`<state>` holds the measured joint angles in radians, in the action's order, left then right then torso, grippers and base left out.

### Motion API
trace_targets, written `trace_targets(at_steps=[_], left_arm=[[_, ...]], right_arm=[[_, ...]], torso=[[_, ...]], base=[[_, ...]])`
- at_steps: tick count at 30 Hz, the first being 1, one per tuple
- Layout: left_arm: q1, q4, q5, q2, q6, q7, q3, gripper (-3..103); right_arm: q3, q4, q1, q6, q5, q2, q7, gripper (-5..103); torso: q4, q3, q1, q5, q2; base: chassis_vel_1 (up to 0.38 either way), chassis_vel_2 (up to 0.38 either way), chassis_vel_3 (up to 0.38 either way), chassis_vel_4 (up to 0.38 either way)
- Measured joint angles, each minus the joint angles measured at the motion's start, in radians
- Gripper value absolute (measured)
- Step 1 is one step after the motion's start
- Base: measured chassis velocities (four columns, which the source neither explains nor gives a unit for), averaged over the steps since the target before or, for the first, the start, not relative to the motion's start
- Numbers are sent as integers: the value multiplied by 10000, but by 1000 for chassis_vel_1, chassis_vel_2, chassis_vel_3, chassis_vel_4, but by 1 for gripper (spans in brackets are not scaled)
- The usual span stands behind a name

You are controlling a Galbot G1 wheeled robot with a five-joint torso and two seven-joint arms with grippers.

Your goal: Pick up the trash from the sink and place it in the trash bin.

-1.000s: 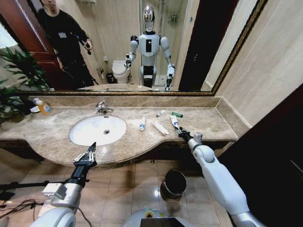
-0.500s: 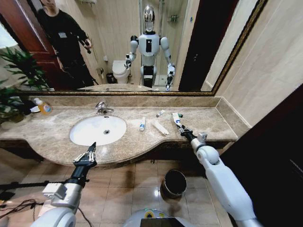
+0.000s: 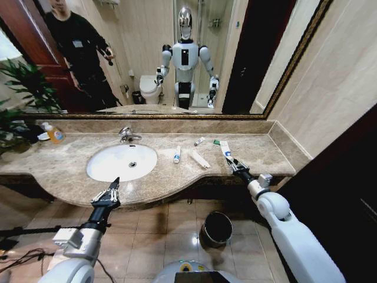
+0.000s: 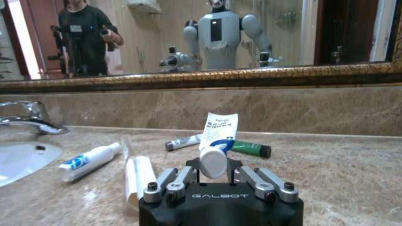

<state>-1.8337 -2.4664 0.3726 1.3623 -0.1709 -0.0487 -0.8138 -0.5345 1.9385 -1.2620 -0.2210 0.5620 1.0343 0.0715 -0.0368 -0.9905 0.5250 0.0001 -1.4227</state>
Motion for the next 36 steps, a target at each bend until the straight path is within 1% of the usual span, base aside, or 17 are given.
trace_targets(at_steps=[2, 10, 13, 20, 25, 26, 29, 31, 32, 34, 36], left_arm=[[0, 0, 0, 0, 0, 0, 0, 0], [0, 0, 0, 0, 0, 0, 0, 0], [0, -1, 0, 0, 0, 0, 0, 0], [0, 0, 0, 0, 0, 0, 0, 0], [0, 0, 0, 0, 0, 0, 0, 0], [0, 0, 0, 0, 0, 0, 0, 0], [0, 0, 0, 0, 0, 0, 0, 0], [0, 0, 0, 0, 0, 0, 0, 0], [0, 0, 1, 0, 0, 0, 0, 0], [0, 0, 0, 0, 0, 0, 0, 0], [0, 0, 0, 0, 0, 0, 0, 0]], right_arm=[[-89, 256, -342, 6, 28, -100, -12, 25], [-337, 611, -1168, 124, -56, -127, -16, 25], [-484, 916, -1736, 209, -171, -17, 62, 25], [-623, 1088, -2361, 451, -415, 316, 382, 25], [-933, 1066, -3294, 880, -566, 603, 972, 25], [-933, 1066, -3294, 880, -566, 603, 972, 25], [-1133, 873, -4068, 1506, -573, 784, 1253, 25], [-1164, 844, -4196, 1592, -579, 816, 1311, 25], [-1220, 773, -4537, 1836, -605, 898, 1463, 25], [-1229, 736, -4670, 1958, -633, 932, 1521, 25], [-1205, 516, -4960, 2281, -794, 1036, 1681, 25]], torso=[[1, 0, 0, -2, 0], [0, 0, 0, -1, 0], [1, 0, 0, -2, 0], [0, 0, 0, -2, 0], [0, 0, 0, -2, 0], [0, 0, 0, -2, 0], [0, 0, 0, -1, -1], [1, 0, 0, -1, 0], [1, 0, 0, -2, 0], [1, 0, 0, -2, 0], [1, 0, -1, -4, -1]], base=[[0, 0, 0, 0], [0, 0, 0, 0], [0, 0, 0, 0], [0, 0, 0, 0], [0, 0, 0, 0], [0, 0, 0, 0], [0, 0, 0, 0], [0, 0, 0, 0], [0, 0, 0, 0], [0, 0, 0, 0], [0, 0, 0, 0]])
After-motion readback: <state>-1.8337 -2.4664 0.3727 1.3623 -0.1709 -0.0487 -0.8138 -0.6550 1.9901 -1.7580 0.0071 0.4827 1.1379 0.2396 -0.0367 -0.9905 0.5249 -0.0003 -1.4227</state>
